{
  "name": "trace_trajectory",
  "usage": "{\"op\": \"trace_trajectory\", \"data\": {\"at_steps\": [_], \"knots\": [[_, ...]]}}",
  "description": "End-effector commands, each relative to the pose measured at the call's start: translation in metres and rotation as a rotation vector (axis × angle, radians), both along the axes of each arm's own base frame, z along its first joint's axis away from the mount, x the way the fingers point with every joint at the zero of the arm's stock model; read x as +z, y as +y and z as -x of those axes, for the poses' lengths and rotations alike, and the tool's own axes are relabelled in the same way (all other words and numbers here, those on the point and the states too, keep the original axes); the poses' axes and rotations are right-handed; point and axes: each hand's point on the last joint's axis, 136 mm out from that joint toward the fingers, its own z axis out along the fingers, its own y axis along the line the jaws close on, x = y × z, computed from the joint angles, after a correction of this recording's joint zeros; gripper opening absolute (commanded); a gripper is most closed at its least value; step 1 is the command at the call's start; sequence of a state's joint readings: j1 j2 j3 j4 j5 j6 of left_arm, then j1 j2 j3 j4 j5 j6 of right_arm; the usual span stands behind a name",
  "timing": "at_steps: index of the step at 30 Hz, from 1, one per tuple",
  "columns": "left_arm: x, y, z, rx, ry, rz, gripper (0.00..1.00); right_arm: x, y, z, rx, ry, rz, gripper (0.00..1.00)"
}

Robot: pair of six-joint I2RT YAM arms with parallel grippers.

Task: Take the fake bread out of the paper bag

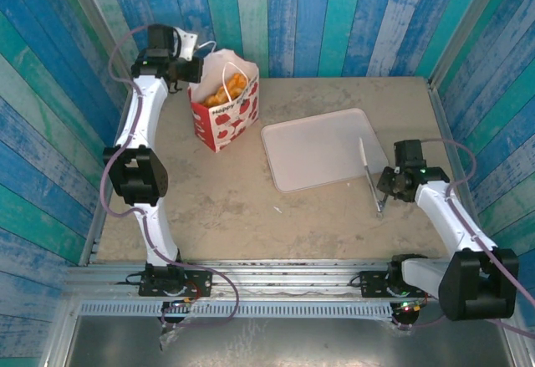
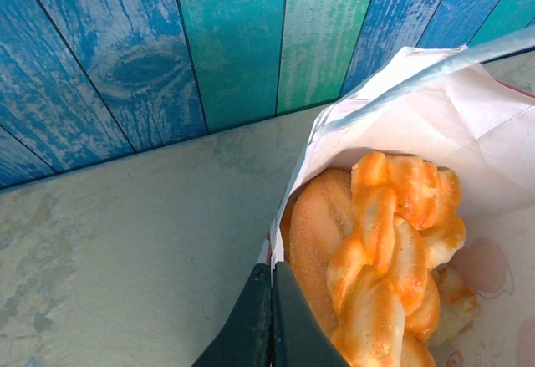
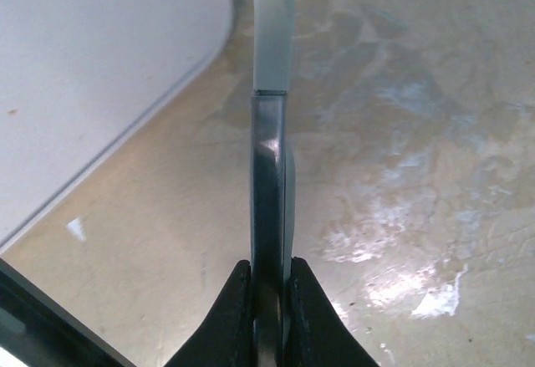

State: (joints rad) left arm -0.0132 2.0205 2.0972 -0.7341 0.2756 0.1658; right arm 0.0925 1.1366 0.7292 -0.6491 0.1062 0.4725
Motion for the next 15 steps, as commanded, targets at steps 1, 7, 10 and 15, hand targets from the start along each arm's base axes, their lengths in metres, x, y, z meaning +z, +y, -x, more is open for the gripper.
{"op": "trace_trajectory", "data": {"at_steps": [1,7,10,15], "knots": [[0.099,0.003,0.014,-0.006,-0.255,-0.038,0.0,0.005,0.016,-0.001,0.073,0.007,0.01,0.01],[0.107,0.001,0.012,-0.025,-0.295,-0.045,0.0,-0.014,0.046,0.003,0.178,0.077,0.03,0.01],[0.11,-0.004,0.014,-0.05,-0.313,-0.049,0.0,-0.026,0.058,0.006,0.19,0.101,-0.007,0.01],[0.115,-0.012,0.022,-0.062,-0.378,-0.111,0.0,-0.043,0.074,0.005,0.203,0.113,-0.044,0.03]]}}
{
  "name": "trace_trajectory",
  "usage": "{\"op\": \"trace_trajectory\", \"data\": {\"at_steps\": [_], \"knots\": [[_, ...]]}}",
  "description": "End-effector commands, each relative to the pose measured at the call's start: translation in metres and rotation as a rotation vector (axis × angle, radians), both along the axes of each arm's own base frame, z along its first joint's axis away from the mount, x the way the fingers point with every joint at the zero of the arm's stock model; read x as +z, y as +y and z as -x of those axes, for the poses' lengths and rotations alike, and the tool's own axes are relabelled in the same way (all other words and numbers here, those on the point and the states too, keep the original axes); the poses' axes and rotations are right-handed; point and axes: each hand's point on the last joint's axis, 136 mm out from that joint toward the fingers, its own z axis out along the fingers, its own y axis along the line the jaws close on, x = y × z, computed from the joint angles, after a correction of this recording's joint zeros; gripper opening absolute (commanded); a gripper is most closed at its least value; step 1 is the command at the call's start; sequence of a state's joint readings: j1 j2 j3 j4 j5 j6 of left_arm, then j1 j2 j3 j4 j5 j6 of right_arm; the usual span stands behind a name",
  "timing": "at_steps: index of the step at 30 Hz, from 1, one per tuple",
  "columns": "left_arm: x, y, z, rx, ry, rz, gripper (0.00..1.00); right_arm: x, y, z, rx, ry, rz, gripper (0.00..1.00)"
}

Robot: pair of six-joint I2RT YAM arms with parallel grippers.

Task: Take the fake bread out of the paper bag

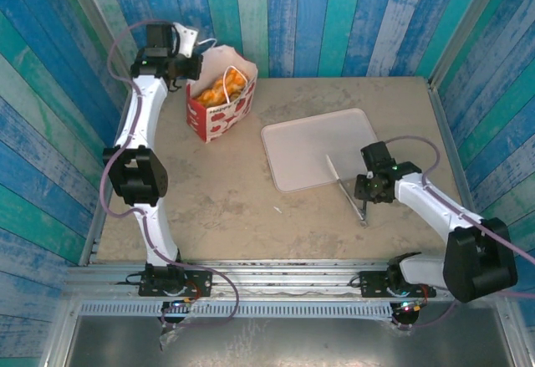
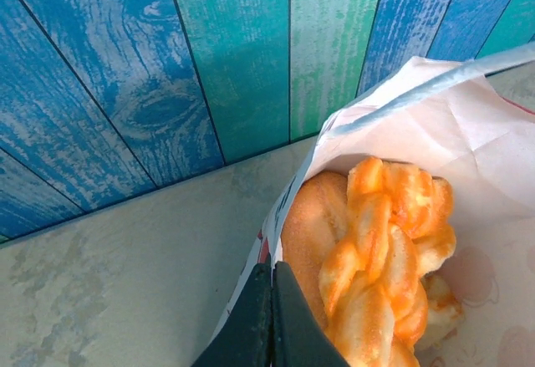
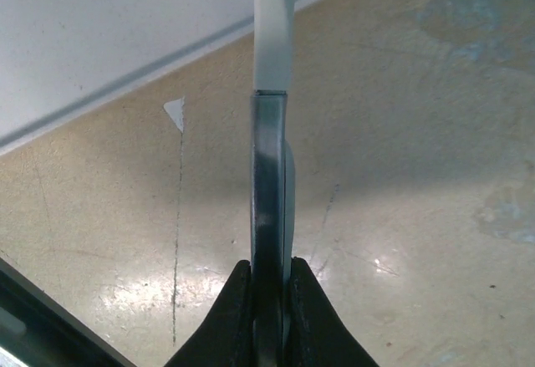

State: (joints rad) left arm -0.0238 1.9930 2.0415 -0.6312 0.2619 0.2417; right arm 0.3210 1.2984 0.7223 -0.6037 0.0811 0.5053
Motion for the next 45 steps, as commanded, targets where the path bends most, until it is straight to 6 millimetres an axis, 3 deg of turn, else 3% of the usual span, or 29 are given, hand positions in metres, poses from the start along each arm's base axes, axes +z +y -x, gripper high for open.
{"op": "trace_trajectory", "data": {"at_steps": [1,13,20,32,40,43,45], "knots": [[0.104,-0.011,0.03,-0.03,-0.294,-0.057,0.0,-0.008,0.014,-0.003,0.001,-0.006,-0.032,0.04],[0.137,-0.016,0.054,-0.012,-0.511,-0.097,0.0,-0.03,0.036,-0.001,0.063,0.05,0.016,0.16],[0.124,-0.025,0.061,-0.066,-0.516,-0.107,0.0,-0.036,0.043,0.004,0.062,0.042,-0.035,0.35],[0.099,-0.034,0.081,-0.09,-0.498,-0.104,0.0,-0.024,0.024,0.023,0.025,-0.002,-0.005,0.64],[0.091,-0.057,0.1,-0.162,-0.517,-0.07,0.0,-0.01,0.033,0.032,0.066,-0.082,-0.037,0.79],[0.092,-0.063,0.107,-0.171,-0.523,-0.051,0.0,-0.008,0.04,0.036,0.095,-0.106,-0.049,1.0],[0.089,-0.066,0.11,-0.176,-0.524,-0.042,0.0,-0.009,0.043,0.037,0.106,-0.112,-0.054,1.0]]}}
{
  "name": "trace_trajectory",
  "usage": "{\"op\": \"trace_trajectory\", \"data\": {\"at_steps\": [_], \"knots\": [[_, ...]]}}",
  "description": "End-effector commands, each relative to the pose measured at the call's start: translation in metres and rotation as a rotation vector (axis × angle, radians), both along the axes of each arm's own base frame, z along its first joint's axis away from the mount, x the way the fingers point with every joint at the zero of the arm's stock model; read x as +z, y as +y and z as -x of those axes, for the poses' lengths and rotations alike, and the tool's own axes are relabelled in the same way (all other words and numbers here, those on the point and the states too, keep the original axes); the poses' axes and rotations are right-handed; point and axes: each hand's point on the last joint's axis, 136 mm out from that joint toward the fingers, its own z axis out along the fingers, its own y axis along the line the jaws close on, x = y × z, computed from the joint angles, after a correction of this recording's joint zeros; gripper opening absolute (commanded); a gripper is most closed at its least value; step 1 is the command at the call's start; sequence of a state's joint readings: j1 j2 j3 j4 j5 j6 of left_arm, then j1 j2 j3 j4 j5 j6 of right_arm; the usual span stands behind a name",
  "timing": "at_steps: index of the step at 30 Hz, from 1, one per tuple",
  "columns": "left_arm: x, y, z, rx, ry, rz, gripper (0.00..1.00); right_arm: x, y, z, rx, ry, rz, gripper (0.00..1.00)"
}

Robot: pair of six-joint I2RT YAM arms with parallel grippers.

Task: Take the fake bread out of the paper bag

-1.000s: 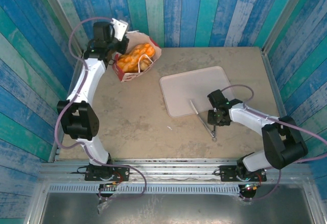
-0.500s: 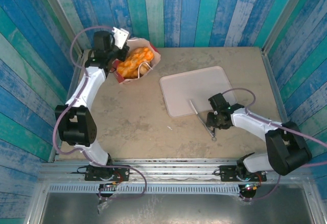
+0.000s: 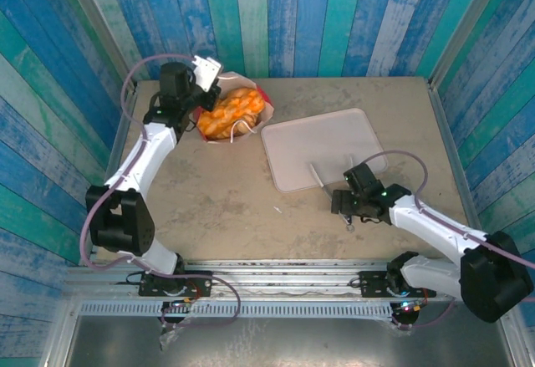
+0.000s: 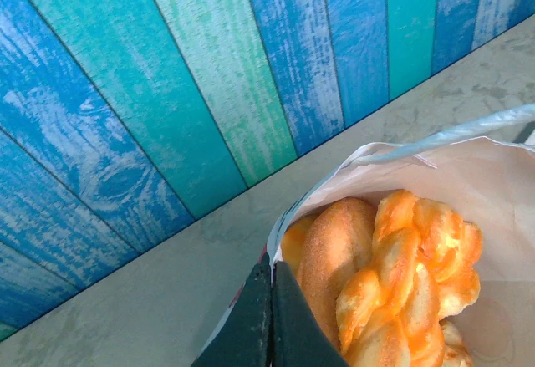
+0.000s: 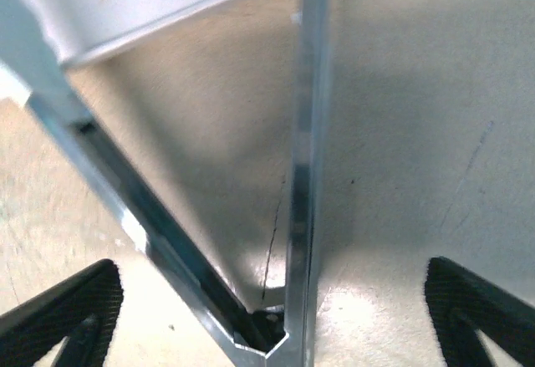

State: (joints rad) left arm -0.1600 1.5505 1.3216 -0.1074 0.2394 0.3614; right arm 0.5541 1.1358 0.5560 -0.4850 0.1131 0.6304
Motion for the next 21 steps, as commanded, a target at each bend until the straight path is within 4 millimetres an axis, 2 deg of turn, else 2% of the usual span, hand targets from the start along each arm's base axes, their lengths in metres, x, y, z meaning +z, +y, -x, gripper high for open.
{"op": "trace_trajectory", "data": {"at_steps": [1,11,21], "knots": [[0.081,-0.005,0.024,-0.03,-0.23,0.065,0.0,-0.006,0.001,0.005,0.005,-0.006,0.012,1.0],[0.06,-0.017,0.039,-0.069,-0.179,0.081,0.0,-0.026,0.018,-0.003,0.014,0.008,0.063,1.0],[0.059,-0.018,0.055,-0.066,-0.187,0.11,0.0,-0.045,0.02,-0.014,-0.014,0.029,0.109,1.0]]}}
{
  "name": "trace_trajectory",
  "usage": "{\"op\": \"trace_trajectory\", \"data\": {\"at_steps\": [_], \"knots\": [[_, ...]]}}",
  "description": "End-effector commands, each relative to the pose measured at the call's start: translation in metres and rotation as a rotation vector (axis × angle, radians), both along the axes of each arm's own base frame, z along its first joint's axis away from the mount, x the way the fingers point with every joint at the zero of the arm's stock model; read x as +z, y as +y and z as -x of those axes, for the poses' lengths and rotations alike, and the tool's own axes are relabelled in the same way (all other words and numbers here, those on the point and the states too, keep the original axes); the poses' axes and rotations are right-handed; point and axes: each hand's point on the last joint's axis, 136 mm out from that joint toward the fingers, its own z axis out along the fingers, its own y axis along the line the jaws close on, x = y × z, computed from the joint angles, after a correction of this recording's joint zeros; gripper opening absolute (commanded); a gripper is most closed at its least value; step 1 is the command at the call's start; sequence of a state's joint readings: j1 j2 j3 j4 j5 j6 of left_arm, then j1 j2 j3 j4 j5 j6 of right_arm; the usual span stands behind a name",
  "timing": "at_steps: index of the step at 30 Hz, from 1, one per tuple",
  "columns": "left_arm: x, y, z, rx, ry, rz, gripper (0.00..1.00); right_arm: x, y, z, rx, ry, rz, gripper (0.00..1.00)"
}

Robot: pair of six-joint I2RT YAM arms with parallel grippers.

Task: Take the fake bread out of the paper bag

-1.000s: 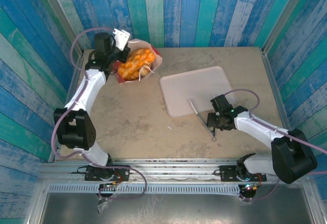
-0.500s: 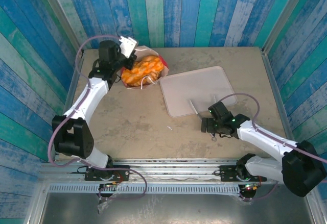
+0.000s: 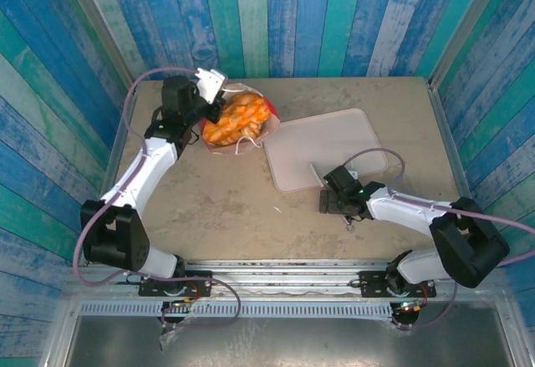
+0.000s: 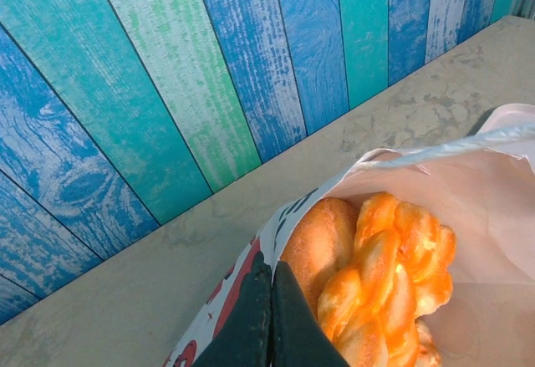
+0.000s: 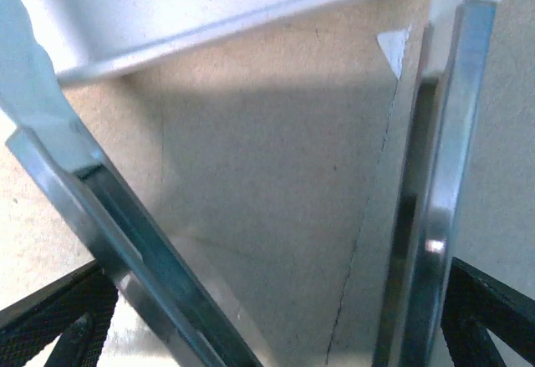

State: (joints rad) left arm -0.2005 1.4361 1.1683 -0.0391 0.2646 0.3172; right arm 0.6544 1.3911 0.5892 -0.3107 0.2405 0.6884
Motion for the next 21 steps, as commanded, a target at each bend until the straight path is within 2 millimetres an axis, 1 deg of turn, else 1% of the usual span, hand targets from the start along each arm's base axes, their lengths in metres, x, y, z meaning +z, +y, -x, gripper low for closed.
{"op": "trace_trajectory", "data": {"at_steps": [1,6,9,11,15,18,21], "knots": [[0.063,0.0,0.021,-0.01,-0.175,0.065,0.0,-0.016,-0.002,0.009,-0.018,0.055,0.013,1.0],[0.061,0.002,0.021,0.002,-0.173,0.063,0.0,-0.018,-0.002,0.009,-0.006,0.053,0.012,1.0],[0.061,0.002,0.019,0.004,-0.172,0.068,0.0,-0.02,-0.001,0.008,-0.007,0.056,0.016,0.97],[0.06,0.002,0.018,0.008,-0.17,0.071,0.0,-0.023,0.001,0.009,0.002,0.069,0.019,0.92],[0.061,0.003,0.018,0.013,-0.174,0.072,0.0,-0.028,0.003,0.011,0.02,0.1,0.019,0.77],[0.059,0.002,0.018,0.009,-0.169,0.069,0.0,-0.03,0.004,0.014,0.027,0.113,0.019,0.68],[0.057,0.002,0.018,0.007,-0.169,0.07,0.0,-0.03,0.005,0.013,0.032,0.121,0.025,0.64]]}}
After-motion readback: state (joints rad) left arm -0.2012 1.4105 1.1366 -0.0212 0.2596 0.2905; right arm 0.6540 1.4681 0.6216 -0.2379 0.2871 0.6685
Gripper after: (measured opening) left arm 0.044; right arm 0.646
